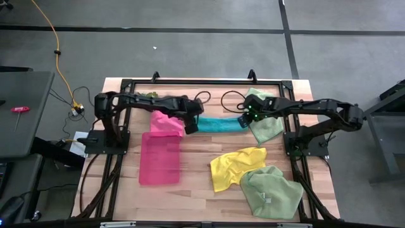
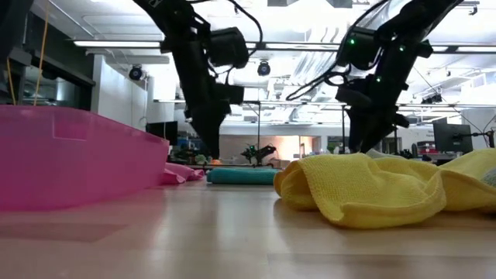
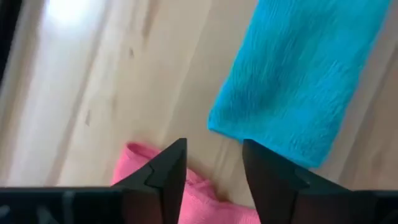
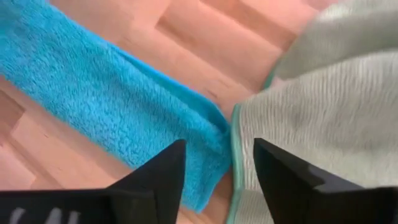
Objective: Fold microfiber towels
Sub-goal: Fold the blue microfiber towel
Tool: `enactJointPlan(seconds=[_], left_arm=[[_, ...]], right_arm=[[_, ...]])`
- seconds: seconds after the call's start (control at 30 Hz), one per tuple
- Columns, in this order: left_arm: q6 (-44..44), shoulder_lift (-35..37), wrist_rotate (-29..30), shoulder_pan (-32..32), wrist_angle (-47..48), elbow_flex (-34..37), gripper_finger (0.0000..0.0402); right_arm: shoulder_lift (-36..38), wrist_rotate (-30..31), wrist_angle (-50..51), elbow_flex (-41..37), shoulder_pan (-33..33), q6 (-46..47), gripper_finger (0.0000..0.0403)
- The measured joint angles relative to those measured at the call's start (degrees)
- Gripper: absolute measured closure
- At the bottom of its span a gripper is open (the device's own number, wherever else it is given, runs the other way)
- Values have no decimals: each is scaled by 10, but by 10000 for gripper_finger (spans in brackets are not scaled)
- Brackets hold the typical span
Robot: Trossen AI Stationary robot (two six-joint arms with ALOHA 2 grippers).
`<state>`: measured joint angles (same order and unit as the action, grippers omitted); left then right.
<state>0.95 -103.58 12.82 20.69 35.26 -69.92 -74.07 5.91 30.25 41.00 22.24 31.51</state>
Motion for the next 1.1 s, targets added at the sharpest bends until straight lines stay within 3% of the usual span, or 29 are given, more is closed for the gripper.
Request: enactJointPlan(seconds=[0.13,0.27,0.37,0.57,0.7,1.1], left_arm=[[-20,25,-88,21,-37,5,244],[-1,49,-178,34,-153,48,243],[24,53,-207,35,-238,82,243],[44,50,-207,24,-372,132,243],[49,46,-183,21,-412,141,243],[22,10,-162,15,-417,142,243]], right_arm=[[14,-21,5,0,3,-16,208],[39,-56,7,-36,2,8,208],[65,-62,-3,-71,3,53,208],[89,-94,-63,-115,1,154,208],[71,-90,-91,-124,3,184,208],[-27,-111,-159,-124,2,254,208]])
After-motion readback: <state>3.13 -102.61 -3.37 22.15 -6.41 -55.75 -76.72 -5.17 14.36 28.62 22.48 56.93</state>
